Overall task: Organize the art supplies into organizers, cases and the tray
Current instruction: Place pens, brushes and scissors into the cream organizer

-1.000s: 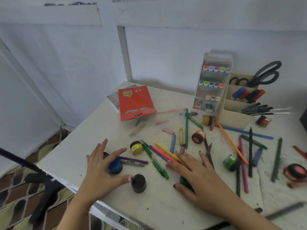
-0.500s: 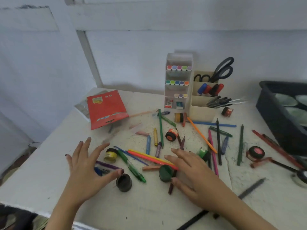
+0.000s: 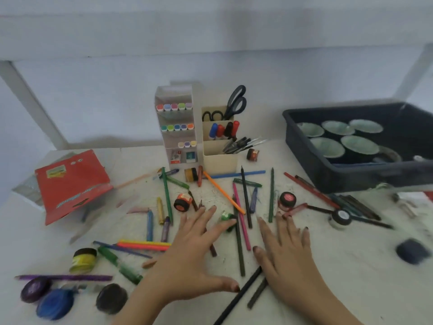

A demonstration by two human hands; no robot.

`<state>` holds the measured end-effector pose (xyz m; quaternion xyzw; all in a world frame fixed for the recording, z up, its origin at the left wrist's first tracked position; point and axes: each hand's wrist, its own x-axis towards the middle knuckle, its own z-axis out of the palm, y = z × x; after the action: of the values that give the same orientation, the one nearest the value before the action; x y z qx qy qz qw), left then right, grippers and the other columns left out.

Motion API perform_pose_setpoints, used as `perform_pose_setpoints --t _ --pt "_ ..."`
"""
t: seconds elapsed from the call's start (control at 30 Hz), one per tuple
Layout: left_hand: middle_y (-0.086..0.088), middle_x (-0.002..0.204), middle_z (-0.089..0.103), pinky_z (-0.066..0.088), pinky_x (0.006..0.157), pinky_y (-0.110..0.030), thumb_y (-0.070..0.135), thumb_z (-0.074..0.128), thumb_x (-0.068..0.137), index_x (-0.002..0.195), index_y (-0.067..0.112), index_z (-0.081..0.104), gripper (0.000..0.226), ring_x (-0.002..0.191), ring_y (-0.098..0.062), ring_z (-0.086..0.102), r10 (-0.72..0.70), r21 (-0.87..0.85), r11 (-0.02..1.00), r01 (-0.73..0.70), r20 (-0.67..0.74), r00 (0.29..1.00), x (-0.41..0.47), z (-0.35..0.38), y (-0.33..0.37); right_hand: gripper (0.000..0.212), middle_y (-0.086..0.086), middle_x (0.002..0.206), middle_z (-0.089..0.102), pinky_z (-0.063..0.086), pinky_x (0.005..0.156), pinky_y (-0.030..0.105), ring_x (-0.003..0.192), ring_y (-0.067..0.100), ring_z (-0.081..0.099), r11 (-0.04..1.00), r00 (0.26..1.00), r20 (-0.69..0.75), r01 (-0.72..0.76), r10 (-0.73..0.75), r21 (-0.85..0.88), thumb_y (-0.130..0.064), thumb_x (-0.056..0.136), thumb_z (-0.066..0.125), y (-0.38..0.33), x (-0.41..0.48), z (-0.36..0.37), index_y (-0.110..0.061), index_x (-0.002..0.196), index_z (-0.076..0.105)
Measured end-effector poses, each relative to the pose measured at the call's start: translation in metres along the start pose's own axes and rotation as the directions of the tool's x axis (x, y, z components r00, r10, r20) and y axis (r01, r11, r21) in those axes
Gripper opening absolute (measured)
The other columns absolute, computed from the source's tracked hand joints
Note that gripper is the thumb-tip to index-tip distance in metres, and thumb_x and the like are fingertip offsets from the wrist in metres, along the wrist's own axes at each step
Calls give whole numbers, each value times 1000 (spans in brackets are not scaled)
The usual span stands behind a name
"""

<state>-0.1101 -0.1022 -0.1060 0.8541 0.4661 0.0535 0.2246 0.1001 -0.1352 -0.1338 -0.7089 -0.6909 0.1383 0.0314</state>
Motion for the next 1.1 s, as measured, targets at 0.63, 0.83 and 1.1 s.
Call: perform_pose_setpoints --t 0.63,0.83,1.1 --pt "12 137 -45 -28 107 -41 101 21 31 124 68 -21 108 123 -7 -48 -60 207 978 42 83 995 77 23 29 37 -4 129 54 32 102 35 121 22 48 961 824 -512 -129 241 244 -27 93 48 126 -16 -46 -22 129 54" --pt "12 154 -12 -17 112 -35 104 5 33 132 58 -11 110 139 -7 -22 -75 108 991 81 -59 995 95 24 57 22 -4 97 65 42 70 23 84 12 54 960 903 -356 -170 242 220 -19 92 51 159 28 -78 -23 104 69" --pt "25 145 1 -7 110 -25 101 8 46 138 54 7 103 132 6 -12 -59 -55 997 51 -155 986 111 43 95 12 -6 83 67 49 65 27 80 13 62 950 968 -45 -233 247 207 -36 81 69 166 64 -93 -24 82 69"
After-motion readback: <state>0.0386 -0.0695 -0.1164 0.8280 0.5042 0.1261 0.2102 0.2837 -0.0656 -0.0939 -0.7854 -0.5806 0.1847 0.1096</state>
